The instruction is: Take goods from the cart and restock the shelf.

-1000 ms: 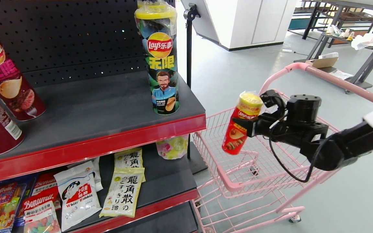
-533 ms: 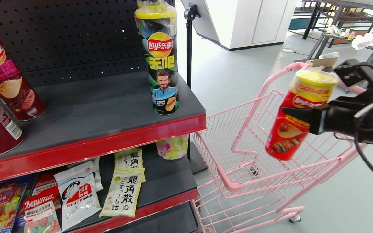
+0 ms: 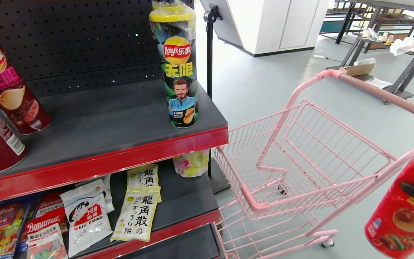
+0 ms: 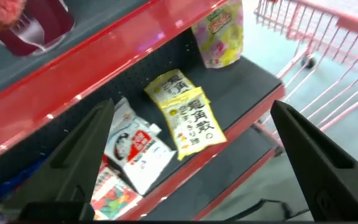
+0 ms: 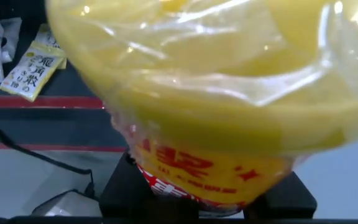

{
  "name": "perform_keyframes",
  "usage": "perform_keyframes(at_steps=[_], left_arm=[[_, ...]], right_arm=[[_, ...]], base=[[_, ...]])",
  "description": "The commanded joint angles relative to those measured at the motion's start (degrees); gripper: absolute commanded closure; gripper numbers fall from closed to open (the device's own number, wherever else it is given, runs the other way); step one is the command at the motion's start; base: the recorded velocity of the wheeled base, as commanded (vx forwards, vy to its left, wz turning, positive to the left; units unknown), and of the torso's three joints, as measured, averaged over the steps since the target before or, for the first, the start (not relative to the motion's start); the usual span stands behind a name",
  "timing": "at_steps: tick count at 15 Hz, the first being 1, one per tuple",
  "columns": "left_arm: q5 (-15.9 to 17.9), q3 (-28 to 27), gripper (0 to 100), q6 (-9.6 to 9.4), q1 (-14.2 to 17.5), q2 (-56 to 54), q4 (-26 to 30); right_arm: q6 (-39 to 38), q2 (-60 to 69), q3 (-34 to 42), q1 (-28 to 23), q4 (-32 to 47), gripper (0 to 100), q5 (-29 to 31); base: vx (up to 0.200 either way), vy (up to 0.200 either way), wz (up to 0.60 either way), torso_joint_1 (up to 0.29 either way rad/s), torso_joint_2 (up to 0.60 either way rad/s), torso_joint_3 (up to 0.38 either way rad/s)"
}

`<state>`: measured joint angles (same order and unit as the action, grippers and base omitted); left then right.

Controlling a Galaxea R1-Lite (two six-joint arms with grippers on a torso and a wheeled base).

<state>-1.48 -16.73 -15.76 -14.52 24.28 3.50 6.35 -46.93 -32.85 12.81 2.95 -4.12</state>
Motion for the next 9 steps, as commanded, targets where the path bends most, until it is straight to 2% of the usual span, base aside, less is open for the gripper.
perform_keyframes(at_steps=[1, 3, 8, 9], left_arm=[[-0.81, 0.03, 0, -0.32, 0.1, 0.5, 0.02], [-3.53, 0.2, 0, -0.41, 0.19, 0.5, 0.19], [-3.89, 0.38, 0, -0.41, 0.19, 0.15, 0.19], [-3.8, 0.73, 0, -0.59, 0.1, -0.03, 0.19]], right_arm=[[0.86, 4.04, 0.25, -0.42, 0.13, 100, -0.01], [1.3, 4.04, 0.16, -0.42, 0.13, 100, -0.1], [1.3, 3.69, 0.25, -0.42, 0.13, 100, -0.1], [1.3, 3.87, 0.51, -0.42, 0.13, 100, -0.1]], base=[[0.0, 0.0, 0.0, 0.0, 0.0, 0.0], [0.0, 0.0, 0.0, 0.0, 0.0, 0.0], [-0.2, 0.0, 0.0, 0.003, 0.0, 0.0], [0.0, 0.0, 0.0, 0.0, 0.0, 0.0]])
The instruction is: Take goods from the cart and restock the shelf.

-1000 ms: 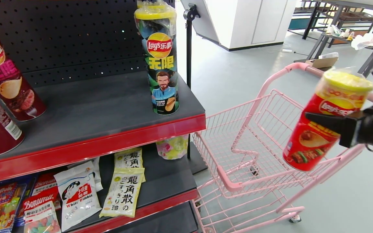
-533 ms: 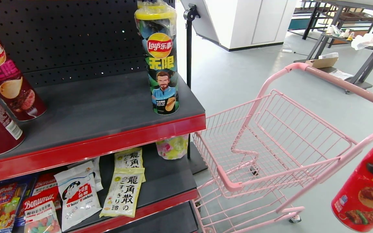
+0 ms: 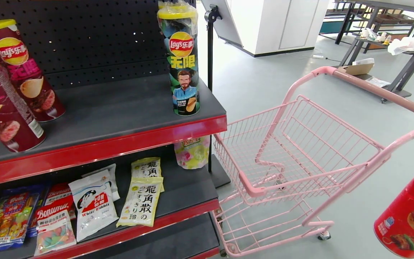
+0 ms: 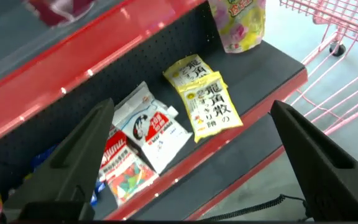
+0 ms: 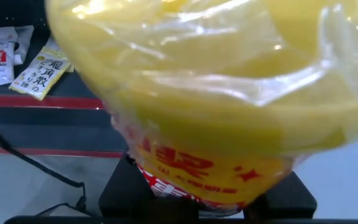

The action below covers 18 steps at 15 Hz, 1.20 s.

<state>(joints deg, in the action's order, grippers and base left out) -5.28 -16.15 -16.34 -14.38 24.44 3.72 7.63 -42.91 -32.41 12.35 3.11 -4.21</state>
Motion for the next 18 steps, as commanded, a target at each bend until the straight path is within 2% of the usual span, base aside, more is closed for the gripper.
perform_keyframes(at_steps=[1, 10, 15, 18], left_arm=[[0.01, 0.16, 0, -0.19, -0.03, -0.27, -0.03], [0.01, 0.07, 0, -1.07, -0.03, -0.45, -0.11], [0.01, -0.11, 0, -1.51, -0.03, -0.62, -0.2], [0.01, -0.2, 0, -2.47, 0.06, -0.8, -0.11]], right_arm=[[0.02, -0.07, 0.25, 0.04, -0.03, 100, -0.01], [0.02, -0.42, 0.69, -0.4, -0.03, 100, 0.07], [0.02, -0.51, 0.69, -0.4, -0.03, 100, -0.01], [0.02, -0.51, 0.69, -0.4, -0.03, 100, -0.01]], base=[[0.0, 0.0, 0.0, 0.0, 0.0, 0.0], [0.0, 0.0, 0.0, 0.007, -0.01, -0.011], [0.0, 0.0, 0.0, 0.158, -0.47, -0.305], [0.0, 0.0, 0.0, 0.224, -0.59, -0.369]])
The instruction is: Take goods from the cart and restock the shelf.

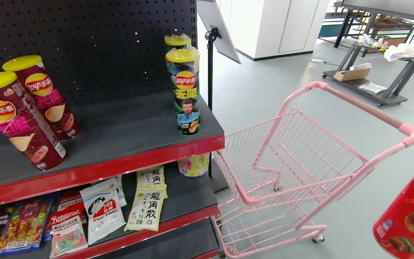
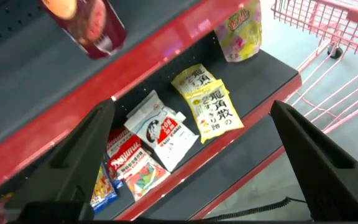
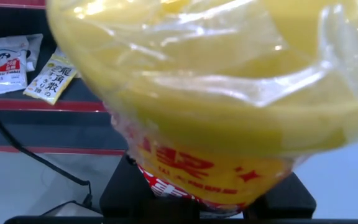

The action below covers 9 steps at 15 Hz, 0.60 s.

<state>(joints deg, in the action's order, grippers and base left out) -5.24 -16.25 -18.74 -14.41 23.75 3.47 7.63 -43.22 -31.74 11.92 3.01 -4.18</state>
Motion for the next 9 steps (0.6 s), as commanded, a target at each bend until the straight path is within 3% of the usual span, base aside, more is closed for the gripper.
perform_keyframes(at_steps=[1, 4, 6, 9], left_arm=[[-0.03, -0.1, 0, -0.07, 0.08, -0.1, 0.04], [-0.03, -0.19, 0, -0.07, 0.08, -0.1, 0.13], [-0.12, -0.27, 0, -0.07, 0.08, -0.19, 0.04], [-0.21, -0.27, 0, -0.16, 0.08, -0.72, 0.13]], right_arm=[[0.02, -0.47, -0.16, -0.06, 0.07, 100, -0.04], [0.1, -1.34, -0.51, 0.03, -0.29, 100, -0.04], [0.89, -1.26, -0.25, -0.06, -0.2, 100, 0.05], [0.98, -1.26, 0.02, -0.94, -0.29, 100, 0.05]], base=[[0.0, 0.0, 0.0, 0.217, -0.54, -0.339], [0.0, 0.0, 0.0, 0.15, -0.38, -0.222], [0.0, 0.0, 0.0, 0.016, -0.04, -0.028], [0.0, 0.0, 0.6, 0.009, -0.01, -0.009]])
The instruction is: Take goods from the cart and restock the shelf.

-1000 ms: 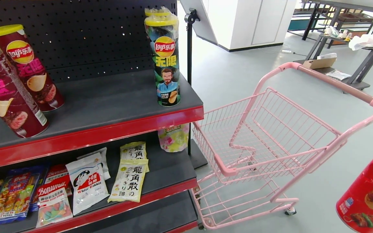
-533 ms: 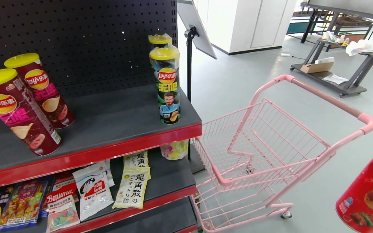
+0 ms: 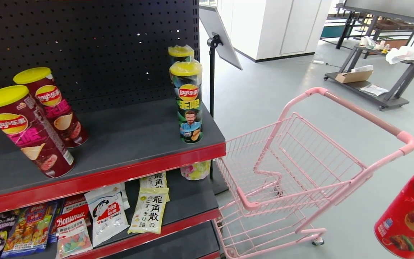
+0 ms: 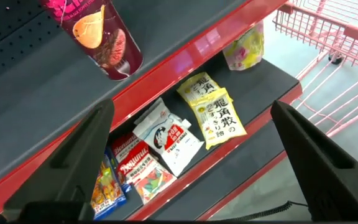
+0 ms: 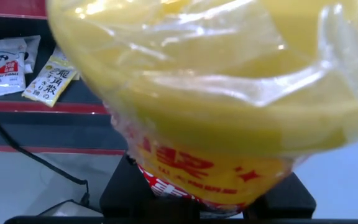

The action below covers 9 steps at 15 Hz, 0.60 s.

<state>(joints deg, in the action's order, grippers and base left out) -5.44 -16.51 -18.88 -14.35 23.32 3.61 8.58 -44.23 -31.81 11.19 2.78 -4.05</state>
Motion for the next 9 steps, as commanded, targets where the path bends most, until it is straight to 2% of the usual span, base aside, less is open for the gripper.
perform_keyframes(at_steps=[1, 2, 8, 9], left_arm=[[-0.01, -0.02, 0, -0.01, 0.02, -0.29, 0.0], [-0.01, -0.02, 0, -0.01, 0.02, -0.29, 0.0], [-0.19, 0.07, 0, -0.01, 0.02, -0.64, 0.0], [-0.19, 0.16, 0, 0.07, -0.07, -0.73, 0.0]], right_arm=[[0.03, -0.25, 0.08, -0.2, -0.05, 100, -0.08], [0.03, -0.16, 0.16, -0.38, -0.05, 100, -0.08], [-0.23, 0.72, 1.4, -2.31, -0.23, 100, -0.26], [-0.41, 0.72, 1.4, -2.67, -0.41, 100, -0.26]], base=[[0.0, 0.0, 0.6, -0.002, 0.0, 0.002], [0.0, 0.0, 0.6, 0.007, 0.0, -0.002], [0.0, 0.0, 0.0, 0.0, 0.0, 0.0], [0.0, 0.2, 0.0, -0.002, 0.0, 0.002]])
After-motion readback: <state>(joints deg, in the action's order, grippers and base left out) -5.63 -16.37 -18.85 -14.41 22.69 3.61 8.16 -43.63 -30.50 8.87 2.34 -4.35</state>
